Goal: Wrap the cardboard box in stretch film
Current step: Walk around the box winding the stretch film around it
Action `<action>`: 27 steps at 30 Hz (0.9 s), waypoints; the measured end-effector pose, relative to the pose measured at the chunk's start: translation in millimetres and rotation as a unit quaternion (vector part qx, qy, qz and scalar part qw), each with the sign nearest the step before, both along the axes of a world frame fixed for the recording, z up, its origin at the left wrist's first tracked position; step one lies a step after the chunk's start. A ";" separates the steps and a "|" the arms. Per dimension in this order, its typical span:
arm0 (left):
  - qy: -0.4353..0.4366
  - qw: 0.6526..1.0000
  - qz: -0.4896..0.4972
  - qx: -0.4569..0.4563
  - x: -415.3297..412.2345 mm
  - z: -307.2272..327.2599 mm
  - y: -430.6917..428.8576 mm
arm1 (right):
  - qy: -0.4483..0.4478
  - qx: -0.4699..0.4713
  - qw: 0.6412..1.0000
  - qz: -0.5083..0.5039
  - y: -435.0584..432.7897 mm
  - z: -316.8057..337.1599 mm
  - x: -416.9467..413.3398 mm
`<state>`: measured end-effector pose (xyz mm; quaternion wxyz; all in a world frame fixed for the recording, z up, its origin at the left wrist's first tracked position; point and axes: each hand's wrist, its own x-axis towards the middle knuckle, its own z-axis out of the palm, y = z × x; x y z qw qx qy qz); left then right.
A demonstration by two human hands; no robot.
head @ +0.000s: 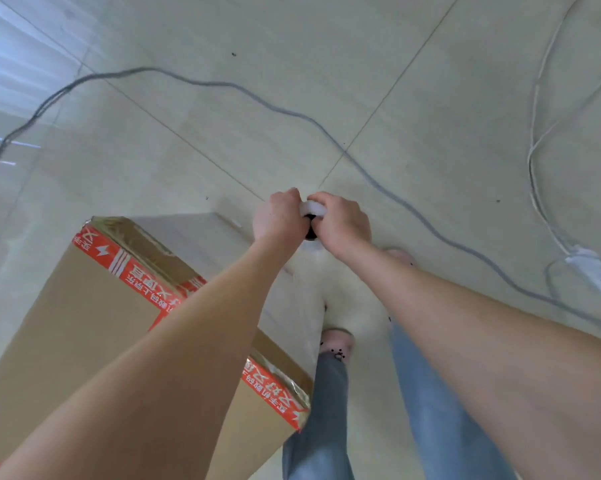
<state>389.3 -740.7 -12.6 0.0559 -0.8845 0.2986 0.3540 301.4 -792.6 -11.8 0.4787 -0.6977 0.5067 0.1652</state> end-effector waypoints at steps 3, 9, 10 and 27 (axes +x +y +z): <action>0.012 0.992 0.122 -0.014 7.8 -2.3 7.1 | 0.009 0.018 1.000 -0.012 -9.9 -4.8 7.5; 0.056 0.946 0.319 -0.015 20.6 -5.1 12.0 | 0.015 0.079 0.996 -0.034 -11.1 -8.8 23.7; 0.049 0.957 0.286 -0.007 24.2 -6.6 10.9 | 0.013 0.083 0.996 -0.030 -11.4 -10.0 27.8; 0.031 0.906 0.417 -0.065 74.1 -1.0 32.9 | -0.039 0.042 0.995 0.077 -1.5 -4.8 92.4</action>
